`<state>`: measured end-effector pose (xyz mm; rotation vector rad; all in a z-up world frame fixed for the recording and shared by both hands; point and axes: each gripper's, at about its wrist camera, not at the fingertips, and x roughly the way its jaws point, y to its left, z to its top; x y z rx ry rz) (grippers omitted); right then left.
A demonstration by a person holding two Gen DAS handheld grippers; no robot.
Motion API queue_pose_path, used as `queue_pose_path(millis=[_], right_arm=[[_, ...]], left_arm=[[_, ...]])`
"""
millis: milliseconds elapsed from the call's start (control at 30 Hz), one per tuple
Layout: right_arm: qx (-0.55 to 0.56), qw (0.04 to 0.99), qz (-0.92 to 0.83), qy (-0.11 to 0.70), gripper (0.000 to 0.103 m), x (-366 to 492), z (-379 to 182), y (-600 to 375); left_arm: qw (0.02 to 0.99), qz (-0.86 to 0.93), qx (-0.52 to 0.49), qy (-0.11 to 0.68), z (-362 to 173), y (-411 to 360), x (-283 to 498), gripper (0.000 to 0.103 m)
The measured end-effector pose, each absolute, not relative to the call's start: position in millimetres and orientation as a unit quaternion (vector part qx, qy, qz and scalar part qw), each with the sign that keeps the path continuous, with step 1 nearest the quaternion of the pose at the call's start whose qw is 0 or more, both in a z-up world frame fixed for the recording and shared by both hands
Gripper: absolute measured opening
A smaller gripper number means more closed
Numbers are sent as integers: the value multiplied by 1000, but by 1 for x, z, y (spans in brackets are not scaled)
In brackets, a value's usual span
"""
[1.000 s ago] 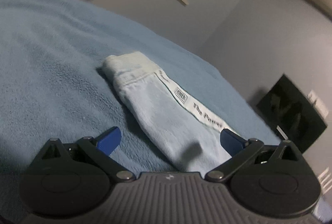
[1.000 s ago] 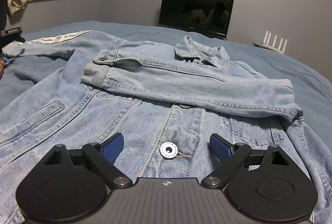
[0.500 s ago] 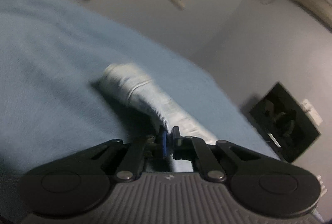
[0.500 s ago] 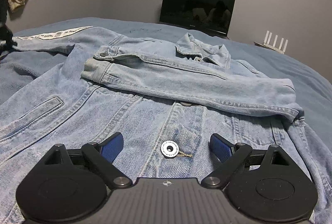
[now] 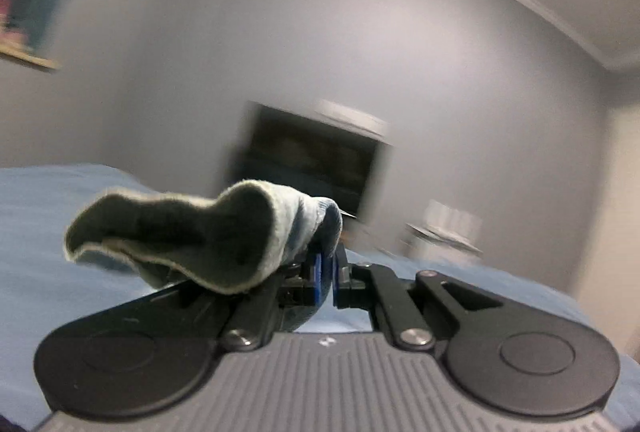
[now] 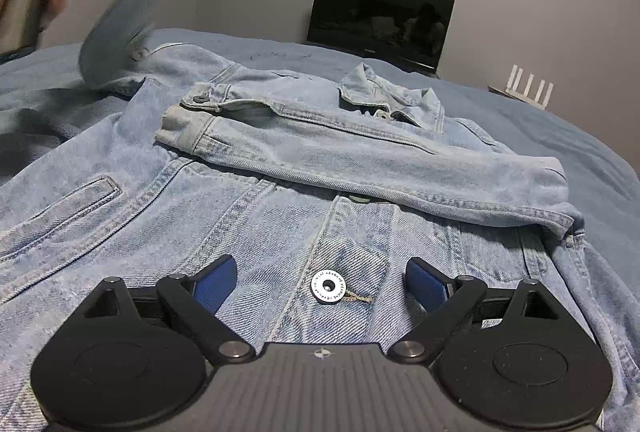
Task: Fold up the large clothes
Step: 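Lay the sleeve across the jacket front with the left gripper and release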
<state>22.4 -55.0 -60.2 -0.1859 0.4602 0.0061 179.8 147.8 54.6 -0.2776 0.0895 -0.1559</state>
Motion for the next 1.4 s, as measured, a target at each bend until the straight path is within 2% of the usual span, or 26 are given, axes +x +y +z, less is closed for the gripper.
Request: queue_pose_path(millis=[133,267,367,467,533,567,600,633,800,900,1067,1133,1233,1400], right_arm=[[-89,970,5,226,93,21,-61,-57],[-86,970,6,226,93,22,-63,-58],[-79,970,8,228,94,24,-64,-60],[-74,970,10,229,94,24,-63,-63],[-72,971,11,230,94,24,-63,-64],[-70,971,12,230,94,25,-63,-65],[-68,971,13,230,94,25,-62,-65],[-66,971,14,231,94,25,-61,-65],[-53,971,19,231,94,23,-59,-69],[-39,974,16,225,94,20,-56,-74],[-11,979,14,202,78,16,-43,-86],[-47,980,5,193,74,21,-37,-83],[-114,980,16,161,75,28,-27,-70],[-218,960,56,166,78,51,-33,-33]], left_arm=[[977,-178,-60,101,31,54,189,0],[919,-322,8,226,-3,-17,198,0],[917,-306,52,252,-16,-33,187,3],[917,-288,22,277,-9,-16,174,24],[923,-259,-10,284,5,6,170,46],[928,-238,-28,285,11,17,159,52],[933,-216,-45,284,18,29,144,62],[936,-191,-60,288,19,39,136,65],[938,-77,-79,330,24,76,101,65],[941,-46,-79,325,20,92,85,65],[941,-16,-67,330,-7,113,105,65],[941,-4,-73,332,-16,123,115,65],[937,-2,-105,334,-27,138,126,65],[936,-7,-112,332,-35,143,137,65]])
